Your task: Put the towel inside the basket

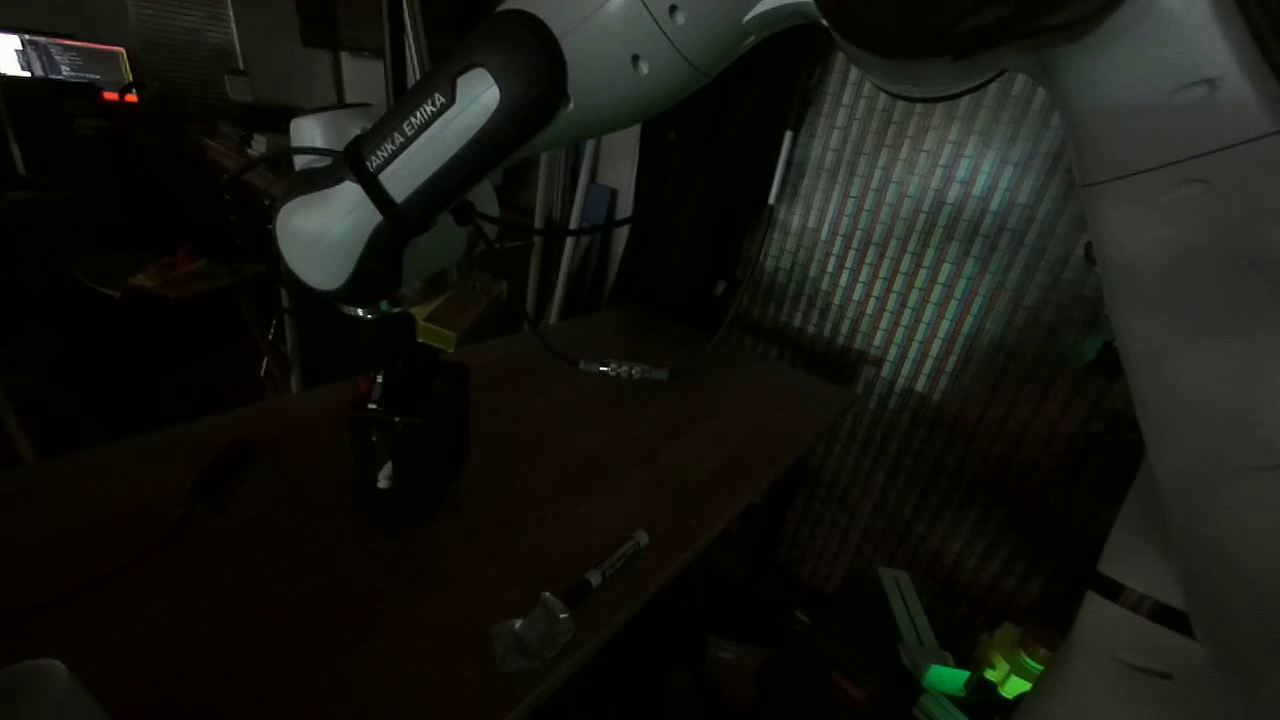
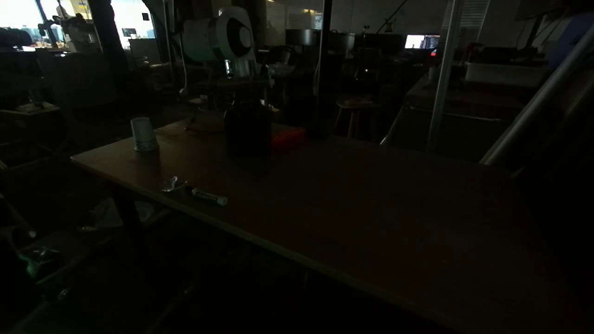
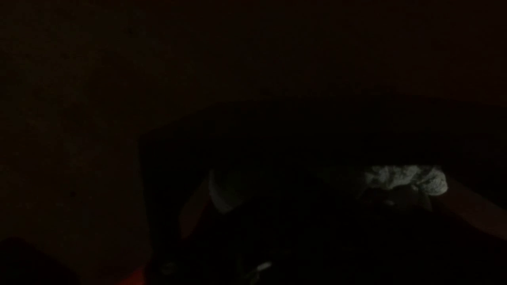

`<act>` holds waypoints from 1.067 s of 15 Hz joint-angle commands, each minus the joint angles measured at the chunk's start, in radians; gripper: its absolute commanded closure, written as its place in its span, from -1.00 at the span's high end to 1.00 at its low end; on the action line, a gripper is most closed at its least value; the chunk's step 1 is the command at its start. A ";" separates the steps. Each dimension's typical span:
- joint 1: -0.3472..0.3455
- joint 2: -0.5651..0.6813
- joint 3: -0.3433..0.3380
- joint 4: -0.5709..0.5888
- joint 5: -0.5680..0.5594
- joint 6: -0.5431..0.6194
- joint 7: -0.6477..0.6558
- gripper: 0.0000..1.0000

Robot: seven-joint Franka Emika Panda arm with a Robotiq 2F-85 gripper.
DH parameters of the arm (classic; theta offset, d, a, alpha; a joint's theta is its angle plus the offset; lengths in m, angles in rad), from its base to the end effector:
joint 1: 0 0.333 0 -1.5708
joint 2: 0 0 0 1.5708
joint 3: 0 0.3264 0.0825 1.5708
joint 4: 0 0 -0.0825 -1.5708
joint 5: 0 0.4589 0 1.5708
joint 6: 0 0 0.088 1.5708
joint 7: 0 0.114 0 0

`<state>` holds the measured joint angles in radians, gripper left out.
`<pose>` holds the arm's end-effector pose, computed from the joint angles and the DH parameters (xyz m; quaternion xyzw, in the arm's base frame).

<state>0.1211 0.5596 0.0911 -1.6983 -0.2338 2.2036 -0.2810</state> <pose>0.7193 0.1406 0.2218 0.9492 0.3061 -0.0271 0.0671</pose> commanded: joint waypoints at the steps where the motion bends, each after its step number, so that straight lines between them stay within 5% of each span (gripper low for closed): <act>1: -0.019 0.001 0.021 0.000 0.047 -0.008 -0.017 -1.00; 8: -0.021 -0.185 0.019 -0.142 0.080 0.024 0.059 -1.00; 16: 0.019 -0.459 0.059 -0.392 0.191 0.191 0.234 -1.00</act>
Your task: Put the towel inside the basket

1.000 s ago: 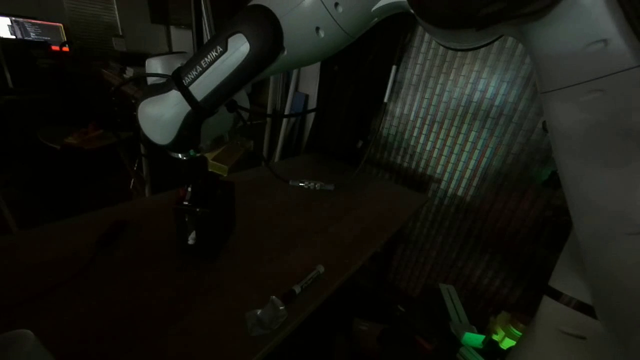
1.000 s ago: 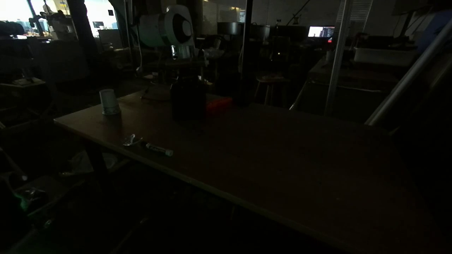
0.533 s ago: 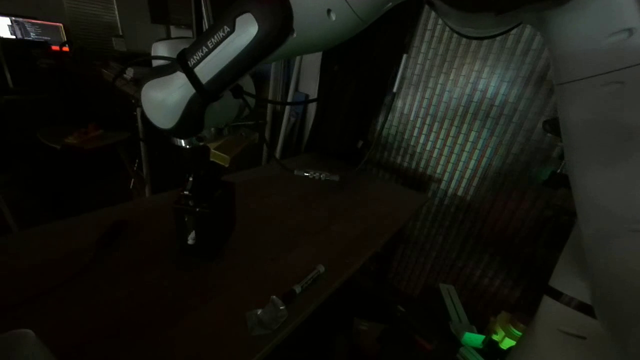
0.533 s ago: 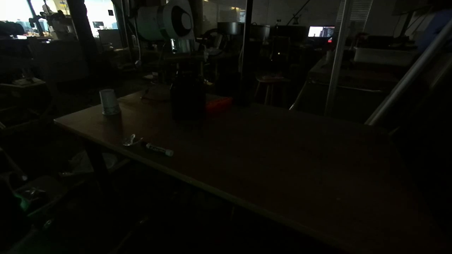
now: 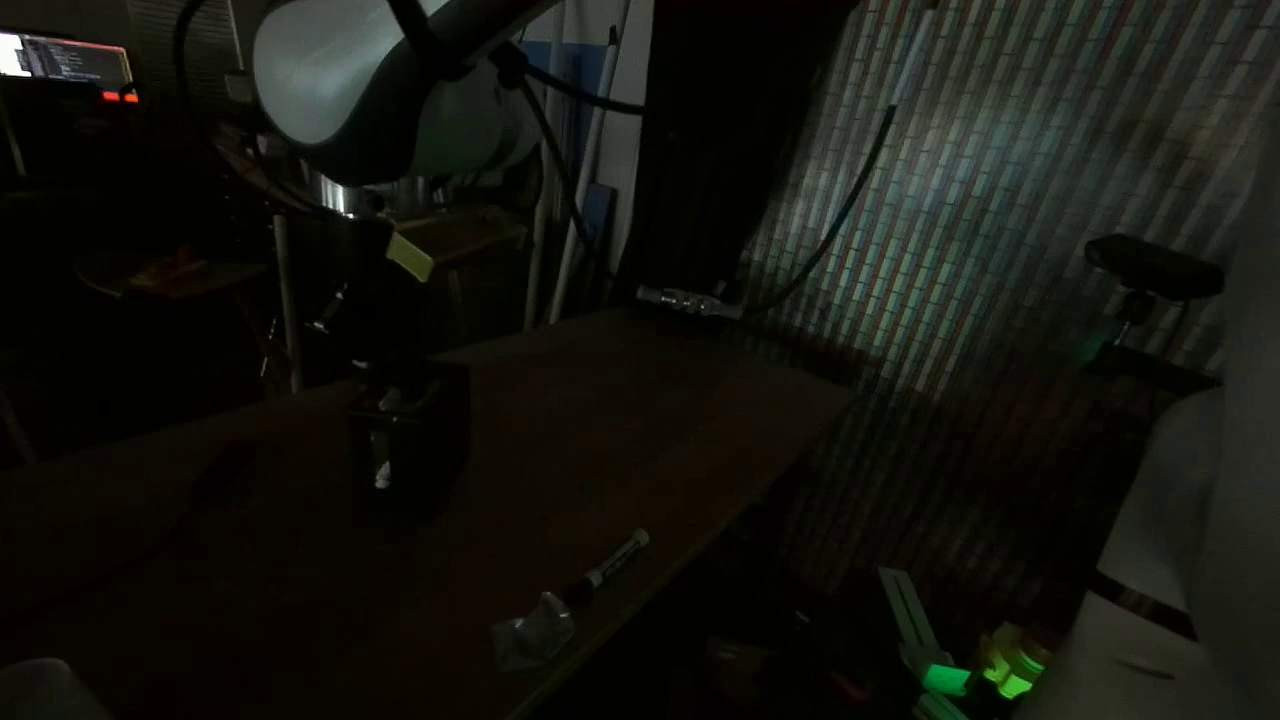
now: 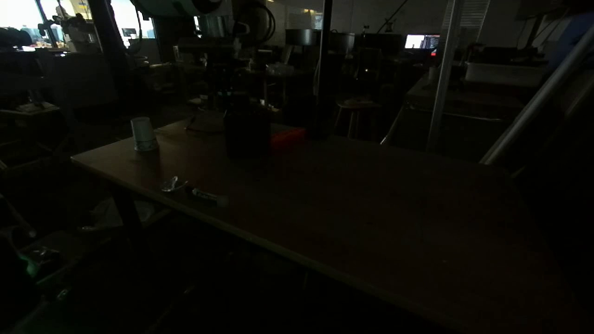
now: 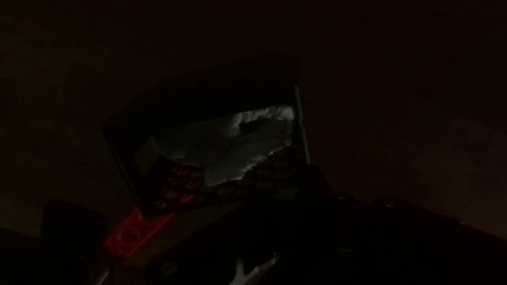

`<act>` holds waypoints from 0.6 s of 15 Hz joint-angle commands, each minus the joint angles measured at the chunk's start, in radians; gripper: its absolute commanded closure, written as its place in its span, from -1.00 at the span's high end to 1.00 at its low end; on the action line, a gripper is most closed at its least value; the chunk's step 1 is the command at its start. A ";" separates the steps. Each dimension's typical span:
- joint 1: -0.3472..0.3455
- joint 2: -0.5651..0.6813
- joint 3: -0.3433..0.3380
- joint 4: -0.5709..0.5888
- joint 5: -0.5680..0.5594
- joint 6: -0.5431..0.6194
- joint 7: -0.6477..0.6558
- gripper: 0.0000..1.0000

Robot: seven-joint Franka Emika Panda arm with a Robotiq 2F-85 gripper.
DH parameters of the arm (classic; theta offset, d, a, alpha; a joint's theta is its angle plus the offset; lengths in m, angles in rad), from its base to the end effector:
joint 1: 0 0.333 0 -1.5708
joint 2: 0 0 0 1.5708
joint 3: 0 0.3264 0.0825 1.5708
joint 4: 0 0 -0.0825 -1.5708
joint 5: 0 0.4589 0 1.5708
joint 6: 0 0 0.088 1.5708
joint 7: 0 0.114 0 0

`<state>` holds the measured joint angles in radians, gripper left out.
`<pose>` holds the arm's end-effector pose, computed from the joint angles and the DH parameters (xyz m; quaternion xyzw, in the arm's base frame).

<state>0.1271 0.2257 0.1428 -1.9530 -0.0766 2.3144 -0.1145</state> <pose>0.6565 0.1770 0.3387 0.9749 0.2111 0.0701 0.0087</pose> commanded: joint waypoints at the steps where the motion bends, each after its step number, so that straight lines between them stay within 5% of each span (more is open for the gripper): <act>1: 0.020 -0.156 0.010 -0.172 0.038 0.097 0.098 -0.86; 2: 0.014 -0.062 0.004 -0.065 0.014 0.037 0.051 -0.46; 3: 0.018 -0.081 0.006 -0.086 0.014 0.040 0.059 -0.87; 6: 0.017 -0.069 0.003 -0.083 0.014 0.038 0.058 -0.46; 9: 0.017 -0.061 0.003 -0.082 0.014 0.038 0.058 -0.46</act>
